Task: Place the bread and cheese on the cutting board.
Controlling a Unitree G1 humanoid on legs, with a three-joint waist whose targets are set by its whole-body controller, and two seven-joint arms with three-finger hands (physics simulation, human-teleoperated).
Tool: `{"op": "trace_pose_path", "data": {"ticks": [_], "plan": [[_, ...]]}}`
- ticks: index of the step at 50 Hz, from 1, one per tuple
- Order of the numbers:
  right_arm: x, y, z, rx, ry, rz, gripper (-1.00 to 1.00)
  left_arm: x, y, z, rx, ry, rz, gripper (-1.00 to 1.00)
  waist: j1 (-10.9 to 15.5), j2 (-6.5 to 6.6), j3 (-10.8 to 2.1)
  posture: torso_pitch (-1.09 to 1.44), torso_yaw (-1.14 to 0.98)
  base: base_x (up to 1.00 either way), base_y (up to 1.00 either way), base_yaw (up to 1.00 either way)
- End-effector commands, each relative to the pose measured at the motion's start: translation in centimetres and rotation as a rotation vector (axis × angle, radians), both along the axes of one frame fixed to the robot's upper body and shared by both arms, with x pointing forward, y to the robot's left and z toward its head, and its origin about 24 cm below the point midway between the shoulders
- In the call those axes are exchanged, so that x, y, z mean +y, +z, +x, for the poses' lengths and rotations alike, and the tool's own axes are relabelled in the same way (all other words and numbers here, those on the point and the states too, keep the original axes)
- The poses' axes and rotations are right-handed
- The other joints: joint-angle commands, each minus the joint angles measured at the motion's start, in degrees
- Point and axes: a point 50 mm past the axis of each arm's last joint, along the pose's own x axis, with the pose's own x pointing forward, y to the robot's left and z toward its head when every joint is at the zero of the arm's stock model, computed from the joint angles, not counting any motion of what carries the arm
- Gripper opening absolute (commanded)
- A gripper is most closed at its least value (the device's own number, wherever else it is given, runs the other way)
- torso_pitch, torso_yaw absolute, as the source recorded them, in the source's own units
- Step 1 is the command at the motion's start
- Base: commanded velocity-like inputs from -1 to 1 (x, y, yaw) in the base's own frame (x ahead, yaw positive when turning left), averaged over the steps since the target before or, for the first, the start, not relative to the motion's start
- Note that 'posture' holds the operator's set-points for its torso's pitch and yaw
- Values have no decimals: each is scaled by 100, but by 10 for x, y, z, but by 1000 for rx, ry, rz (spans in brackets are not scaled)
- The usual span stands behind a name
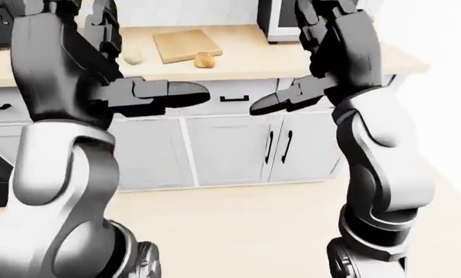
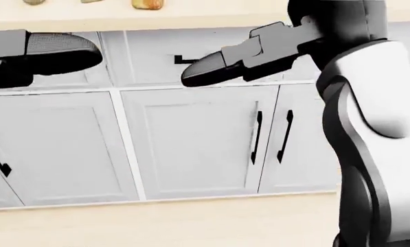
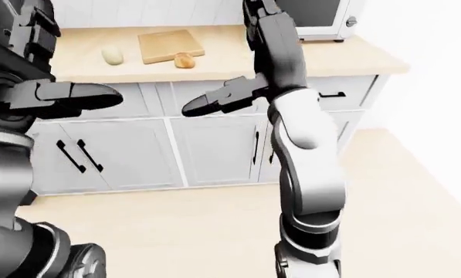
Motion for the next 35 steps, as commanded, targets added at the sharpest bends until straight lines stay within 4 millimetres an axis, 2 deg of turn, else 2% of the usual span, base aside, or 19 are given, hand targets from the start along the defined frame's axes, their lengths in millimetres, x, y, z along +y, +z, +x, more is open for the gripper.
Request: {"op": "trace_pose_path", "data": {"ticks": [1, 4, 8, 10, 12, 13, 16, 19, 20, 24, 25, 27, 30, 35], "plan": [[0, 26, -8, -70, -11, -7, 100, -2, 8, 3, 13, -42, 3, 100, 4, 8, -46, 0, 0, 0, 0, 0], [-1, 47, -10, -87, -20, -41, 100, 5, 24, 7, -3, -38, -20, 100, 16, 33, -20, 0, 0, 0, 0, 0], [-6, 61, -12, -99, -9, -16, 100, 18, 31, 7, -46, 78, 59, 100, 8, 72, 28, 0, 0, 0, 0, 0], [-9, 72, -14, -119, -6, -19, 100, 24, 43, 5, -61, 96, 60, 100, -2, 72, 38, 0, 0, 0, 0, 0], [-6, 80, -10, -102, -14, -70, 100, 27, 55, 5, -24, 1, -48, 100, 0, 60, 41, 0, 0, 0, 0, 0], [-6, 86, -10, -119, -5, -62, 100, 31, 58, 5, -46, 56, -12, 100, 6, 60, 51, 0, 0, 0, 0, 0], [-12, 97, -2, -109, -40, -53, 100, 36, 61, 8, -53, 80, -11, 100, -34, 93, 98, 0, 0, 0, 0, 0], [-24, 96, 0, -111, -65, -32, 100, 39, 59, 11, -43, 84, -25, 100, -13, 110, 94, 0, 0, 0, 0, 0], [-22, 96, -2, -118, -65, -62, 100, 38, 56, 12, -36, 91, -29, 100, -5, 108, 94, 0, 0, 0, 0, 0], [-20, 90, -10, -143, -60, -4, 100, 37, 49, 15, -29, 103, -26, 100, -1, 111, 72, 0, 0, 0, 0, 0], [-22, 77, -8, -59, -77, -22, 100, 36, 46, 17, -23, 112, -15, 100, -1, 115, 72, 0, 0, 0, 0, 0], [-22, 70, -10, -72, -110, -62, 100, 37, 48, 15, -54, 153, 14, 100, 7, 105, 60, 0, 0, 0, 0, 0], [-33, 72, -9, -104, -163, -22, 100, 41, 51, 13, -59, 149, 1, 100, -4, 99, 39, 0, 0, 0, 0, 0], [-30, 73, -19, -128, -110, -29, 100, 46, 51, 12, -49, 130, -32, 100, -1, 101, 43, 0, 0, 0, 0, 0]]}}
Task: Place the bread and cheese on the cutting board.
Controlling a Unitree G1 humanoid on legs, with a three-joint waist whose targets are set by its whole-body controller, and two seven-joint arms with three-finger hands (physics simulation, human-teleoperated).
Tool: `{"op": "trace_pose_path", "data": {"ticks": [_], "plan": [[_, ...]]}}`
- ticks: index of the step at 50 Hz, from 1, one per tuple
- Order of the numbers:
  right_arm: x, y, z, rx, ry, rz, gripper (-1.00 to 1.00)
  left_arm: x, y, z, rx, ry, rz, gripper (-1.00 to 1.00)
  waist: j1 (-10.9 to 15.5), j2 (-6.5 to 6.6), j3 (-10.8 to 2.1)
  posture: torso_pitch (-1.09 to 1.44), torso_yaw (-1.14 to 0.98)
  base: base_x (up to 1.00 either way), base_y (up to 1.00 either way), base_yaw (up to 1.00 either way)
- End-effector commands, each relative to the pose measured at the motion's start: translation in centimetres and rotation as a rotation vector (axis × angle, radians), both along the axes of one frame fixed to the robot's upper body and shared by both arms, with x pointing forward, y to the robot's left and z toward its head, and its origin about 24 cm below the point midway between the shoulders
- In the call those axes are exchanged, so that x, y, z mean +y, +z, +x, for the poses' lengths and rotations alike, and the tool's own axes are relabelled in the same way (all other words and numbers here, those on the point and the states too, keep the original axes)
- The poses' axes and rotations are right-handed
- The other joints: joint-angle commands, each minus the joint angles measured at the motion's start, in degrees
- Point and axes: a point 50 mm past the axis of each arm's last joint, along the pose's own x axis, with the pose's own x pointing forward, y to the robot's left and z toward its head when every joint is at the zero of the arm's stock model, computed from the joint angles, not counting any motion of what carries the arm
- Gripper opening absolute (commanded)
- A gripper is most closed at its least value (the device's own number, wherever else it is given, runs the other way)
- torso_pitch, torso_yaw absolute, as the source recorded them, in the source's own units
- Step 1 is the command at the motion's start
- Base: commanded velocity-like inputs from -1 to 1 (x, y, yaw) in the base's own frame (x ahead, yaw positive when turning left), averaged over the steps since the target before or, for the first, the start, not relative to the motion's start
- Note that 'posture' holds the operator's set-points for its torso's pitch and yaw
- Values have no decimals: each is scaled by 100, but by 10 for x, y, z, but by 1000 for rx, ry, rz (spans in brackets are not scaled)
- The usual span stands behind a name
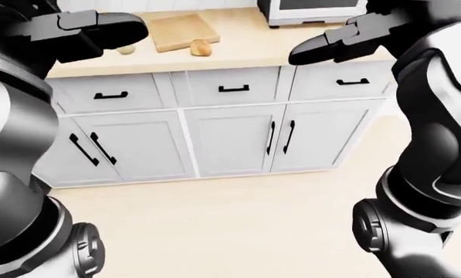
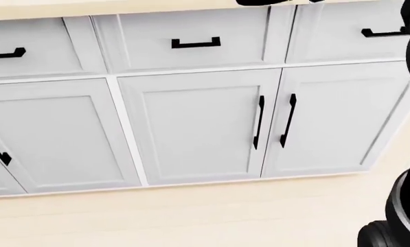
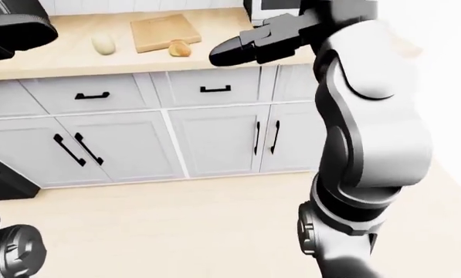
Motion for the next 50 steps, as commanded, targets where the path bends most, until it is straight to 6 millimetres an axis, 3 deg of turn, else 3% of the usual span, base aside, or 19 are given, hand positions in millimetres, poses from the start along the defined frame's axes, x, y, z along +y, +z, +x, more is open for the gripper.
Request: {"op": "trace_pose_path", "data": {"ticks": [1, 10, 15, 16, 26, 36, 38, 40, 42, 43, 44, 45, 46, 50], "plan": [[4, 14, -11, -98, 26, -11, 100, -1, 12, -9, -69, -8, 0, 100, 1, -1, -184, 0, 0, 0, 0, 0], [13, 5, 4, -32, 8, -67, 100, 1, 8, -4, -63, 1, 3, 100, -34, 10, -180, 0, 0, 0, 0, 0], [12, 4, 2, -39, 25, -54, 100, 5, 9, -4, -74, 33, 1, 100, -34, 24, -192, 0, 0, 0, 0, 1], [11, 3, 2, -44, 26, -52, 100, 6, 9, -4, -75, 35, -1, 100, -16, 49, -309, 0, 0, 0, 0, 8], [15, 2, 1, -45, 65, -35, 100, 4, 10, -6, -76, 32, 2, 100, 76, -12, -253, 0, 0, 0, 0, 27], [16, 4, -1, -51, 66, -39, 100, 4, 9, -5, -77, 34, 7, 100, 58, 156, -237, 0, 0, 0, 0, 32], [16, 4, -1, -51, 66, -40, 100, 5, 10, -5, -77, 34, 6, 100, 70, 101, -253, 0, 0, 0, 0, 32], [16, 4, -1, -51, 66, -41, 100, 5, 10, -6, -79, 35, 7, 100, 74, -41, -253, 0, 0, 0, 0, 32], [16, 2, 1, -47, 67, -41, 100, 4, 10, -6, -78, 35, 6, 100, 81, -254, -215, 0, 0, 0, 0, 31], [17, 3, 1, -46, 67, -43, 100, 4, 9, -6, -78, 34, 9, 100, 81, -428, -248, 0, 0, 0, 0, 31], [17, 3, 2, -45, 61, -44, 100, 4, 9, -6, -77, 34, 9, 100, 7, -209, -217, 0, 0, 0, 0, 10], [15, 2, 3, -45, 52, -36, 100, 4, 9, -5, -76, 35, 10, 100, 9, -244, -89, 0, 0, 0, 0, 0], [15, 2, 3, -44, 54, -34, 100, 3, 8, -5, -76, 33, 9, 100, 3, -217, -99, 0, 0, 0, 0, 0], [18, 1, 3, -45, 73, -38, 100, 3, 8, -4, -76, 35, 11, 100, -58, 122, -156, 0, 0, 0, 0, 0]]}}
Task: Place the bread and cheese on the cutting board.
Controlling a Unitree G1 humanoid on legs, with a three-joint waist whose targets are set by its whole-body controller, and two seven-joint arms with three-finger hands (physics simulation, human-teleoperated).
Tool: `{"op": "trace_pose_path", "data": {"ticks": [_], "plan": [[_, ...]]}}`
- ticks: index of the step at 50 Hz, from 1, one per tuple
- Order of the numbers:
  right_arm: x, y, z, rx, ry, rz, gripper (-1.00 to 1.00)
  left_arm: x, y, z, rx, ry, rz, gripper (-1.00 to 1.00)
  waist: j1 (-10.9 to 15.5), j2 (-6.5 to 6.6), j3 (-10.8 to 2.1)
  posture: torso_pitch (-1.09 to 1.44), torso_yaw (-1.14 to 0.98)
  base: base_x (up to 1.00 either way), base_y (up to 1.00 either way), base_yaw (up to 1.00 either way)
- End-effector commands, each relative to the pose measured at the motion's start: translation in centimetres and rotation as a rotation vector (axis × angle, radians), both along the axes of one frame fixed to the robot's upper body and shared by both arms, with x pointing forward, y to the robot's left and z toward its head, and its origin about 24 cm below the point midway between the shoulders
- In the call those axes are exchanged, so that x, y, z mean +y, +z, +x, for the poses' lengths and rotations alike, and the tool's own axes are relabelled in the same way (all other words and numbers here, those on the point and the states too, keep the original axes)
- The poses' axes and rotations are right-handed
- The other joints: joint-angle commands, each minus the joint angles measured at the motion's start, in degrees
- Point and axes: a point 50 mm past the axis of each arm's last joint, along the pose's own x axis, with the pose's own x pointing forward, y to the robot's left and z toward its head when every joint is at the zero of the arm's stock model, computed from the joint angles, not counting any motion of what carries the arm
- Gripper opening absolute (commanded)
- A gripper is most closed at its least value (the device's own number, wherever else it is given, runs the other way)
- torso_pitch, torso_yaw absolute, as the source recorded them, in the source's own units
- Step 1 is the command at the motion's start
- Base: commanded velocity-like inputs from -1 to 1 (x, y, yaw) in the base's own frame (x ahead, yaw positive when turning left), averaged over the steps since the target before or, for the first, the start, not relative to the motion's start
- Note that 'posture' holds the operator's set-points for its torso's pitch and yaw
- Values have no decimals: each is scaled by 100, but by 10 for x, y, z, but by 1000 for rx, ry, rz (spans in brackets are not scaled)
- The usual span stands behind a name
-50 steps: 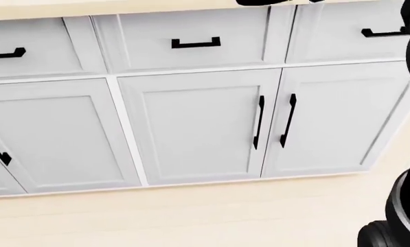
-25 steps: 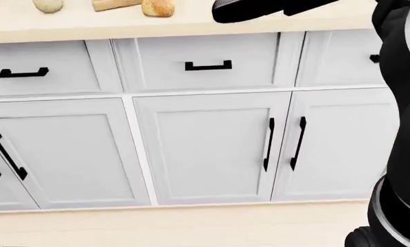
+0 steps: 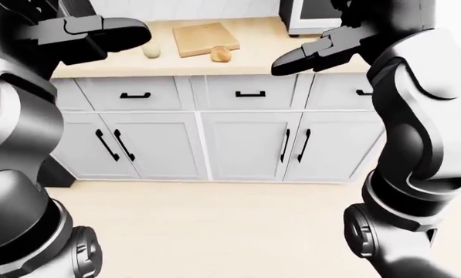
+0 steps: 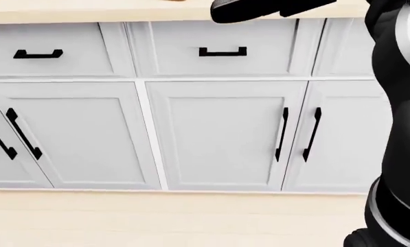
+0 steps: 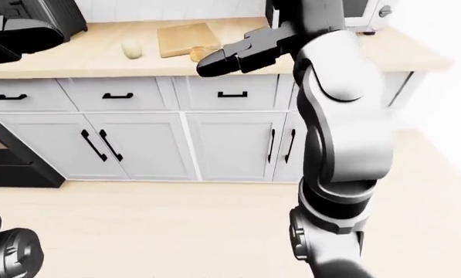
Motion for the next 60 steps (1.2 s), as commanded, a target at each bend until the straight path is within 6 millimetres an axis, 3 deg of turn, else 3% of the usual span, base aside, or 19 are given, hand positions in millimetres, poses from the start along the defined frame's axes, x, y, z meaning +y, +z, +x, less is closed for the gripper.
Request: {"op": "trace_pose_path", "data": {"ticks": [1, 3, 4, 12, 18, 23, 27, 28, 29, 37, 41, 42, 44, 51, 54, 55, 56, 57, 60], "plan": [[4, 11, -7, -70, 26, -9, 100, 3, 11, -8, -70, 19, -5, 100, 7, -37, -123, 0, 0, 0, 0, 0], [5, 11, -8, -75, 30, -11, 100, 3, 11, -8, -70, 19, -5, 100, 7, -43, -133, 0, 0, 0, 0, 0], [5, 11, -9, -78, 32, -12, 100, 2, 10, -8, -70, 18, -5, 100, 18, -29, -298, 0, 0, 9, 0, 0], [5, 12, -10, -80, 36, -7, 100, 5, 11, -8, -72, 25, -4, 100, 89, -365, -97, 0, 0, 21, 0, 0], [5, 11, -9, -80, 37, -9, 100, 4, 11, -9, -72, 23, -3, 100, 142, -346, -175, 0, 0, 32, 0, 0], [5, 11, -9, -83, 35, -9, 100, 3, 11, -8, -72, 24, -1, 100, 88, -123, -134, 0, 0, 34, 0, 0], [4, 11, -8, -80, 33, -6, 100, 3, 11, -7, -72, 24, 1, 100, 9, 479, -294, 0, 0, 33, 0, 0], [4, 11, -8, -80, 33, -6, 100, 4, 11, -8, -72, 22, -2, 100, 40, 216, -178, 0, 0, 33, 0, 0], [5, 11, -9, -80, 33, -5, 100, 4, 11, -8, -73, 23, -1, 100, -6, 339, -174, 0, 0, 33, 0, 0], [5, 10, -8, -79, 34, -6, 100, 2, 12, -10, -70, 8, -8, 100, 132, -61, -185, 0, 0, 32, 0, 0], [4, 9, -8, -78, 35, -1, 100, 1, 12, -10, -73, 11, -2, 100, 196, -589, -325, 0, 0, 33, 0, 0], [5, 9, -8, -78, 39, 0, 100, 2, 12, -10, -73, 12, -1, 100, 149, -353, -214, 0, 0, 33, 0, 0], [6, 8, -7, -76, 41, -2, 100, 2, 11, -9, -71, 14, -1, 100, 142, -480, -162, 0, 0, 32, 0, 0], [4, 11, -9, -80, 35, 1, 100, 4, 11, -7, -71, 21, 2, 100, 64, -146, -142, 0, 0, 30, 0, 0], [4, 11, -9, -81, 36, 3, 100, 4, 11, -8, -72, 21, 2, 100, 10, 212, -276, 0, 0, 20, 0, 0], [4, 11, -9, -80, 35, 3, 100, 4, 11, -8, -73, 20, 3, 100, -5, 377, -480, 0, 0, 16, 0, 0], [4, 11, -9, -80, 36, 2, 100, 4, 11, -9, -74, 21, 2, 100, 57, 226, -262, 0, 0, 14, 0, 0], [3, 11, -9, -81, 35, 3, 100, 5, 12, -9, -74, 21, 0, 100, 17, 322, -193, 0, 0, 11, 0, 0], [3, 11, -9, -81, 30, 0, 100, 4, 12, -8, -75, 22, 0, 100, 24, 158, -137, 0, 0, 4, 0, 0]]}}
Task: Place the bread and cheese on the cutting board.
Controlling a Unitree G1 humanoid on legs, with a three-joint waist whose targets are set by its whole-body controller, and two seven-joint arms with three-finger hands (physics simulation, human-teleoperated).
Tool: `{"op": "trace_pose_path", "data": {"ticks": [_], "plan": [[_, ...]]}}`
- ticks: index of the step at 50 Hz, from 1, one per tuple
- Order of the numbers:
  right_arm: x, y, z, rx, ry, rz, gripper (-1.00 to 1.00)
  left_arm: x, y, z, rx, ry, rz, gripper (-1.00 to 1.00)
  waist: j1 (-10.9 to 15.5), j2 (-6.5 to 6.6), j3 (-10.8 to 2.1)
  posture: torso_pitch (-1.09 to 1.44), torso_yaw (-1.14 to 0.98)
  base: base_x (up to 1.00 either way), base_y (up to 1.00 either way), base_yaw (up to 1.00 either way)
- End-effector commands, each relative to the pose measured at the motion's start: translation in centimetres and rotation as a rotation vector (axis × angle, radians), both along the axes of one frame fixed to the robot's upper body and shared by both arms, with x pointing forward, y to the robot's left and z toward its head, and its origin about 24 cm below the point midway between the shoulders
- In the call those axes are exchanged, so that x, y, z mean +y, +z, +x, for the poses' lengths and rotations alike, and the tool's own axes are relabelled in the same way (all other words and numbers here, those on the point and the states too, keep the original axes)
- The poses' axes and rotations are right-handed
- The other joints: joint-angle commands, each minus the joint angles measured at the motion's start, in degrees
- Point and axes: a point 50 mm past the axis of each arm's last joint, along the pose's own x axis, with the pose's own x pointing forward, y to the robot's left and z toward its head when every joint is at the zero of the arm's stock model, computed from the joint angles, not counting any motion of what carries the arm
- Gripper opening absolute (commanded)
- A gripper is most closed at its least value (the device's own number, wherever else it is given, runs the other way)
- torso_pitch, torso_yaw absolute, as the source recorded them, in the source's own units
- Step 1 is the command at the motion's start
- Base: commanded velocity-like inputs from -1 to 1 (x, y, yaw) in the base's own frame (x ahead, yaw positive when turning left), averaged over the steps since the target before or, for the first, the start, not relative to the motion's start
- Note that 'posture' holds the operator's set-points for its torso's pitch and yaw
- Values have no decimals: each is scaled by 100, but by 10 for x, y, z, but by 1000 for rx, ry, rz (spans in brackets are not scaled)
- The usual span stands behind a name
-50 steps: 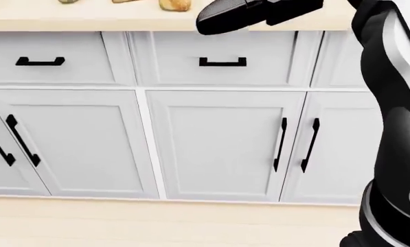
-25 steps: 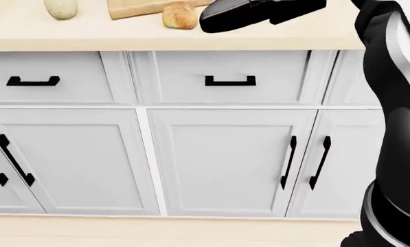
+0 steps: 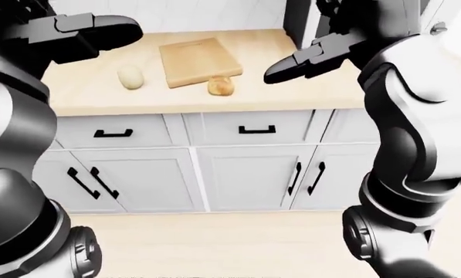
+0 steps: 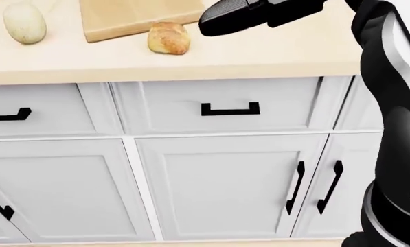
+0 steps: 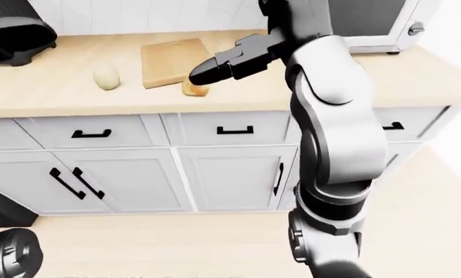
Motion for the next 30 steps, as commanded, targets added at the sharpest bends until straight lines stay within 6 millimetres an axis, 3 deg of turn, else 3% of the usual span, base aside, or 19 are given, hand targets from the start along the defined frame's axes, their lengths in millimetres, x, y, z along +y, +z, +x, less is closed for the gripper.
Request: {"op": "trace_pose_path", "data": {"ticks": [1, 4, 6, 8, 10, 15, 30], "plan": [[-4, 15, -9, -98, -23, 17, 100, -3, 11, -8, -74, -13, 10, 100, -36, 1, -97, 0, 0, 2, 0, 0], [-4, 14, -8, -95, -23, 15, 100, -4, 10, -8, -73, -15, 11, 100, -1, -190, -12, 0, 0, 3, 0, 0], [-4, 14, -8, -94, -27, 11, 100, -4, 10, -8, -72, -14, 10, 100, 50, -477, -103, 0, 0, 2, 0, 0], [-3, 14, -8, -93, -24, 11, 100, -4, 10, -7, -71, -14, 9, 100, 74, -338, -102, 0, 0, 2, 0, 0], [-2, 13, -7, -91, -22, 10, 100, -3, 10, -8, -71, -14, 8, 100, 68, -295, -192, 0, 0, 2, 0, 0], [-2, 12, -7, -90, -22, 12, 100, -3, 10, -8, -71, -11, 8, 100, 20, -199, -216, 0, 0, 2, 0, 0], [-4, 13, -7, -95, -27, 14, 100, -2, 10, -7, -74, -7, 9, 100, -64, -148, -186, 0, 0, 0, 0, 0]]}}
